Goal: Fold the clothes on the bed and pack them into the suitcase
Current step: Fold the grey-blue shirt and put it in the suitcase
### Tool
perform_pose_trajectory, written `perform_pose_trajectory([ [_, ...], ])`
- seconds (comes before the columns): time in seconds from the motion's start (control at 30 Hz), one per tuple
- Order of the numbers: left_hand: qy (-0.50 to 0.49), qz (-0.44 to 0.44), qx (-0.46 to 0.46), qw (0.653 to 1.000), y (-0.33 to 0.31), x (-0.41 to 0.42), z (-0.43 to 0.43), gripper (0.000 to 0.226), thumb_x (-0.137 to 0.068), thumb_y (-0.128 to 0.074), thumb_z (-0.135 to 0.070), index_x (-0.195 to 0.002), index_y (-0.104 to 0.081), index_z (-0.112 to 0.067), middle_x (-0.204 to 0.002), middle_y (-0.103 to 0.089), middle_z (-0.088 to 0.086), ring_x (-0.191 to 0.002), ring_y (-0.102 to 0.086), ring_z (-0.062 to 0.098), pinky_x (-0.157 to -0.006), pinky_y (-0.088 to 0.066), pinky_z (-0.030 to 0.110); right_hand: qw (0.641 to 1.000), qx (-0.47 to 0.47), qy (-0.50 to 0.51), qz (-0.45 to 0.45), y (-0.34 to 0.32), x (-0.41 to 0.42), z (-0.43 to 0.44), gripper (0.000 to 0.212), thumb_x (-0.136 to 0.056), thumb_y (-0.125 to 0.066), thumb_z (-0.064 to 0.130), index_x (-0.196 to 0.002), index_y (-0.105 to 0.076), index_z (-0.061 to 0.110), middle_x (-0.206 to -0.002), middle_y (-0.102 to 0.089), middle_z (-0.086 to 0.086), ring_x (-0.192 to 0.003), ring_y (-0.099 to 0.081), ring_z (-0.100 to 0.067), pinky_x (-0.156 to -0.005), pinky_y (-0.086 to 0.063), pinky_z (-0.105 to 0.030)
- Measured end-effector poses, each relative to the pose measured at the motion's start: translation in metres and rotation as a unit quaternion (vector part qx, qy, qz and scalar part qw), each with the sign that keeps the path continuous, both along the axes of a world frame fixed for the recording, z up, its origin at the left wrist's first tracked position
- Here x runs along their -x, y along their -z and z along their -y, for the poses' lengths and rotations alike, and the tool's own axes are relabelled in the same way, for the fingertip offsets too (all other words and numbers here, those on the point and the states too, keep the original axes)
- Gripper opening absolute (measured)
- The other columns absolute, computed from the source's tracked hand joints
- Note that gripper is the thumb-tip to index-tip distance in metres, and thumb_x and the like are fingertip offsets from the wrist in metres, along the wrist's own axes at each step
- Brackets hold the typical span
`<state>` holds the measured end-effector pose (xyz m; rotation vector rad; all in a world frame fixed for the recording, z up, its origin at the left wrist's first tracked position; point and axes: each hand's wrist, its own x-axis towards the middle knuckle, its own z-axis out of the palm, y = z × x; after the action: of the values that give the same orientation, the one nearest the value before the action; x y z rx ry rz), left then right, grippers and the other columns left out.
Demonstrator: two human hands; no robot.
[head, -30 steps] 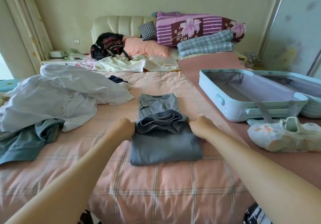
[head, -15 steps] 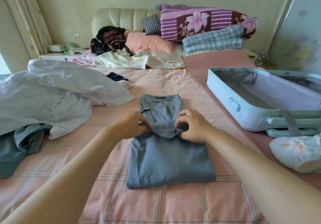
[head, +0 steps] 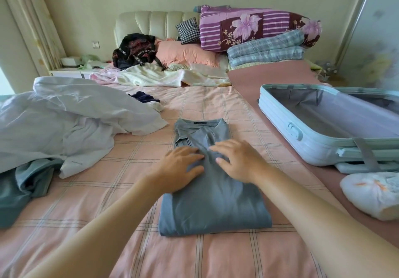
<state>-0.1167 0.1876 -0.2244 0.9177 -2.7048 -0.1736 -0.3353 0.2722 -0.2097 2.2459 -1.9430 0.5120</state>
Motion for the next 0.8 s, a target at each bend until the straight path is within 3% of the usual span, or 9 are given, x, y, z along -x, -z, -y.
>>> perform_pose_trajectory([
  [0.1, -0.062, 0.145, -0.030, 0.987, 0.016, -0.013, -0.005, 0.069, -0.095, -0.020, -0.070, -0.156, -0.006, -0.041, -0.165, -0.006, -0.010, -0.152, 0.002, 0.014, -0.124, 0.000, 0.041, 0.970, -0.213, 0.089, -0.078, 0.011, 0.003, -0.013, 0.056, -0.107, -0.027, 0.044, -0.160, -0.013, 0.031, -0.168, -0.013, 0.002, -0.154, -0.012, -0.018, -0.121, -0.015, -0.044],
  [0.2, -0.122, 0.152, -0.009, 0.981, 0.012, -0.026, -0.005, 0.072, -0.099, -0.024, -0.064, -0.158, -0.005, -0.029, -0.166, -0.001, 0.000, -0.153, 0.008, 0.020, -0.123, 0.004, 0.045, 0.956, -0.215, 0.156, -0.129, 0.007, 0.008, -0.022, 0.060, -0.108, -0.023, 0.042, -0.161, 0.002, 0.026, -0.169, 0.002, -0.005, -0.155, 0.000, -0.025, -0.123, -0.006, -0.054],
  [0.33, -0.021, 0.091, 0.082, 0.992, 0.001, -0.030, -0.029, 0.074, -0.095, -0.029, -0.065, -0.157, -0.017, -0.026, -0.166, -0.005, -0.004, -0.152, 0.002, 0.016, -0.120, 0.006, 0.032, 0.984, -0.133, 0.081, -0.090, -0.008, -0.010, -0.040, 0.064, -0.106, -0.035, 0.044, -0.161, -0.009, 0.024, -0.169, 0.000, -0.004, -0.155, 0.003, -0.021, -0.125, -0.003, -0.045],
  [0.47, 0.063, 0.118, 0.045, 0.990, 0.007, -0.029, -0.066, 0.108, -0.075, -0.016, -0.092, -0.159, -0.001, -0.026, -0.166, 0.004, -0.007, -0.152, 0.003, 0.013, -0.124, 0.002, 0.039, 0.951, -0.308, -0.005, 0.036, -0.016, -0.031, -0.074, 0.101, -0.083, -0.066, 0.067, -0.160, -0.008, 0.038, -0.168, 0.009, 0.005, -0.153, 0.010, -0.011, -0.125, -0.001, -0.036],
  [0.53, 0.081, 0.173, 0.023, 0.981, 0.015, -0.032, -0.076, 0.123, -0.068, -0.032, -0.097, -0.157, 0.012, -0.024, -0.164, 0.017, -0.007, -0.151, 0.015, 0.012, -0.124, 0.004, 0.040, 0.940, -0.337, -0.009, -0.048, -0.013, -0.030, -0.087, 0.119, -0.074, -0.078, 0.060, -0.158, 0.004, 0.041, -0.166, 0.018, 0.002, -0.153, 0.014, -0.014, -0.124, 0.000, -0.036],
  [0.6, 0.086, 0.197, 0.020, 0.976, 0.014, -0.038, -0.080, 0.127, -0.068, -0.045, -0.092, -0.157, 0.015, -0.023, -0.163, 0.021, -0.005, -0.150, 0.018, 0.013, -0.122, 0.009, 0.036, 0.943, -0.315, 0.005, -0.106, -0.007, -0.026, -0.097, 0.117, -0.077, -0.076, 0.043, -0.157, 0.009, 0.044, -0.166, 0.018, 0.000, -0.154, 0.010, -0.016, -0.123, -0.003, -0.034],
  [0.7, 0.080, 0.181, 0.034, 0.980, -0.006, -0.044, -0.081, 0.106, -0.074, -0.049, -0.066, -0.159, -0.006, -0.021, -0.166, -0.006, -0.005, -0.152, -0.007, 0.012, -0.122, 0.002, 0.030, 0.959, -0.261, 0.039, -0.103, -0.009, -0.022, -0.106, 0.099, -0.082, -0.064, 0.026, -0.158, -0.003, 0.044, -0.169, 0.006, 0.006, -0.154, -0.006, -0.013, -0.121, -0.019, -0.032],
  [0.77, 0.059, 0.191, 0.008, 0.980, -0.025, -0.047, -0.080, 0.087, -0.075, -0.048, -0.054, -0.155, -0.028, -0.028, -0.158, -0.033, -0.011, -0.143, -0.033, 0.012, -0.120, -0.021, 0.030, 0.966, -0.239, 0.041, -0.094, -0.012, -0.021, -0.109, 0.088, -0.084, -0.059, 0.022, -0.158, -0.017, 0.042, -0.168, -0.005, 0.011, -0.152, -0.017, -0.011, -0.117, -0.029, -0.031],
  [0.8, 0.044, 0.192, -0.015, 0.980, -0.033, -0.049, -0.080, 0.069, -0.079, -0.050, -0.044, -0.147, -0.041, -0.033, -0.147, -0.048, -0.012, -0.133, -0.046, 0.014, -0.111, -0.037, 0.031, 0.968, -0.235, 0.038, -0.077, -0.013, -0.019, -0.110, 0.082, -0.084, -0.057, 0.019, -0.156, -0.025, 0.042, -0.167, -0.012, 0.014, -0.150, -0.022, -0.009, -0.116, -0.031, -0.031],
])
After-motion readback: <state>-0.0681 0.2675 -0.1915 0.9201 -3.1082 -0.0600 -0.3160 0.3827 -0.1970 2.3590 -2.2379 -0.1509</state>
